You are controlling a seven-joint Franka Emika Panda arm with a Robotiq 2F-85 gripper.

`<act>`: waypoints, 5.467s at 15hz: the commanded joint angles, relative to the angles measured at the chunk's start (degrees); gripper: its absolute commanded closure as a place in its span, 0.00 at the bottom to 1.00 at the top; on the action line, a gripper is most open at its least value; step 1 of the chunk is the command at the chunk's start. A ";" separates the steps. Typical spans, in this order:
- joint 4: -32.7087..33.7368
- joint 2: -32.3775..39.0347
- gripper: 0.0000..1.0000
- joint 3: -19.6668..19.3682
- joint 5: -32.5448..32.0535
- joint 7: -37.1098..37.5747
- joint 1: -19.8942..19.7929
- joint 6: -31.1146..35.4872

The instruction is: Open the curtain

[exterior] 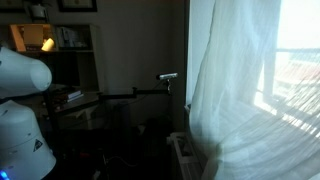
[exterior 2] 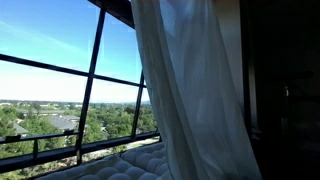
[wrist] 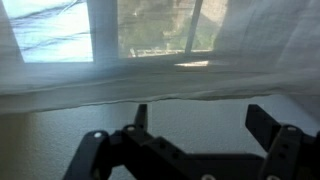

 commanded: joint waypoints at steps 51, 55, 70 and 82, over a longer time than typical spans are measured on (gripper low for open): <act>4.97 -23.25 0.00 -11.23 -27.27 -26.23 -1.12 -20.64; 4.49 -25.12 0.00 -10.50 -34.41 -26.65 -1.83 -26.75; 4.15 -22.51 0.00 -10.45 -33.09 -26.30 0.13 -28.68; 4.40 -22.30 0.00 -26.77 -28.93 -39.98 12.04 -0.07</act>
